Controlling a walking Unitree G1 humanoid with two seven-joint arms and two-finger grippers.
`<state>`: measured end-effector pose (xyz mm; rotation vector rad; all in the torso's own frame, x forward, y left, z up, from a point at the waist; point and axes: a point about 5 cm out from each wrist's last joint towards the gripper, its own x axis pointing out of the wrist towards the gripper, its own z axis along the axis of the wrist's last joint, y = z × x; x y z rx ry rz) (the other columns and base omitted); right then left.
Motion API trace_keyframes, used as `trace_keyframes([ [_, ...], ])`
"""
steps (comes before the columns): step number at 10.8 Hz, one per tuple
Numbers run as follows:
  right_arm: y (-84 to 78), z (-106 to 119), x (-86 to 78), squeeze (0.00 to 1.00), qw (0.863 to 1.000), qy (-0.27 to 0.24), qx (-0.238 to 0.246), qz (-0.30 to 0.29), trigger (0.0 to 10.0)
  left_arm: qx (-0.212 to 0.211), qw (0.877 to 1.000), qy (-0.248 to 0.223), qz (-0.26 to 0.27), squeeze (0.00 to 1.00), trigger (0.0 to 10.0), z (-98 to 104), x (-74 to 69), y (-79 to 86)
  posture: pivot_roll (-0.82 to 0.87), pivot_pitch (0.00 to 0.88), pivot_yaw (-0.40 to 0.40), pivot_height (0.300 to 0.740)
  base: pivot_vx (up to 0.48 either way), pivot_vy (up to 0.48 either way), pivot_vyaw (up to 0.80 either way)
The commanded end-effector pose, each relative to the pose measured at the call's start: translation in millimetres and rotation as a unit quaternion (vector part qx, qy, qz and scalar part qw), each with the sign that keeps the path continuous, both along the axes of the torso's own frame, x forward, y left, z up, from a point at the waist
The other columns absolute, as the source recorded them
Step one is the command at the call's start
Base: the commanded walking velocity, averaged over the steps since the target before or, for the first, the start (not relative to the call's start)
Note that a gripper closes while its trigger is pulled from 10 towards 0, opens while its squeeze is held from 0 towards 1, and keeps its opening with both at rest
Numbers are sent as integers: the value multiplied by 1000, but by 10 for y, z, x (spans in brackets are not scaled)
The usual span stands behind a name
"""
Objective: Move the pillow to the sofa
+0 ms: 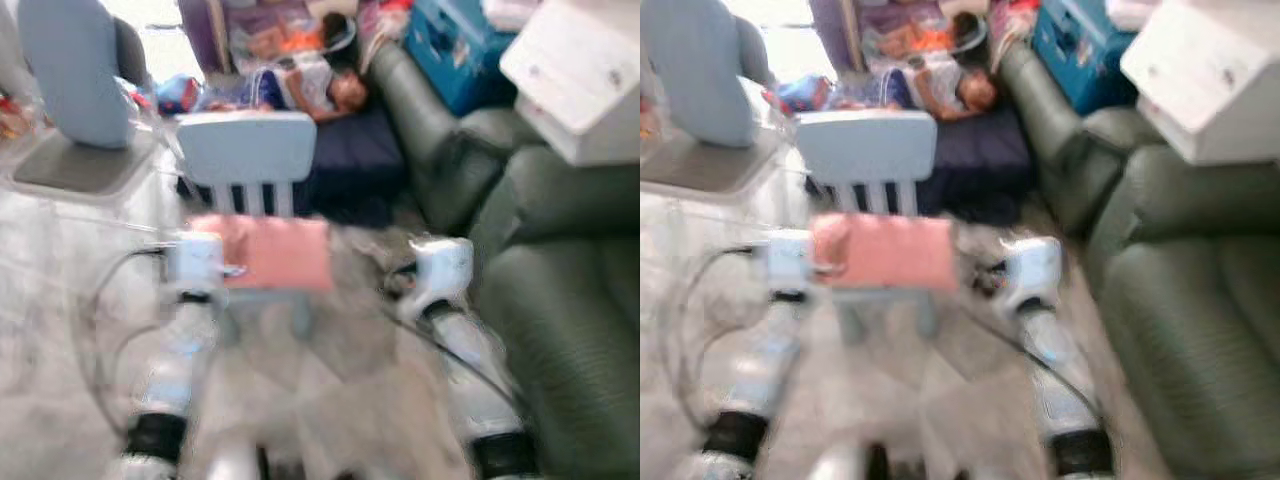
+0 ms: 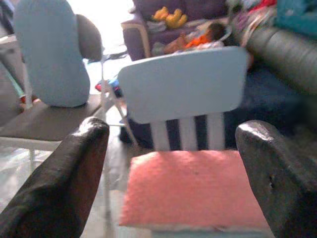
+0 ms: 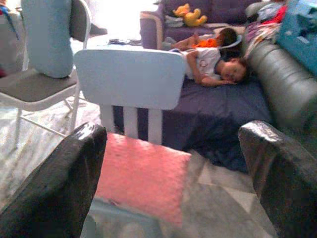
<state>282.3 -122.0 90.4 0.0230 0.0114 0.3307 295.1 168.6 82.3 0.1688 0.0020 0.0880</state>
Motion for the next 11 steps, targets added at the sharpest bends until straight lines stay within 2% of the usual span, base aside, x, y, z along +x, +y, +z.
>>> trace_keyframes([
  [1,-116,11,-2,0,1000,-4,-12,-16,10000,-8,1000,-2,-12,0,10000,15,14,-100,-96,90,-33,740,465,0,0],
  [3,-105,20,-7,0,1000,-8,-12,-12,10000,-9,1000,-1,-8,0,10000,20,21,-95,-94,90,-33,740,452,0,800],
  [5,-111,13,-9,0,1000,-6,-9,-15,10000,-8,1000,0,-4,0,10000,24,26,-74,-93,91,-33,740,441,0,0],
  [9,-119,5,-12,0,1000,-3,-6,-17,10000,-13,1000,7,5,0,10000,15,33,-58,-94,94,-33,740,386,281,0],
  [11,-127,-6,-16,0,1000,-1,-7,-18,10000,-22,1000,14,16,0,10000,0,35,-37,-93,95,-32,740,0,426,0],
])
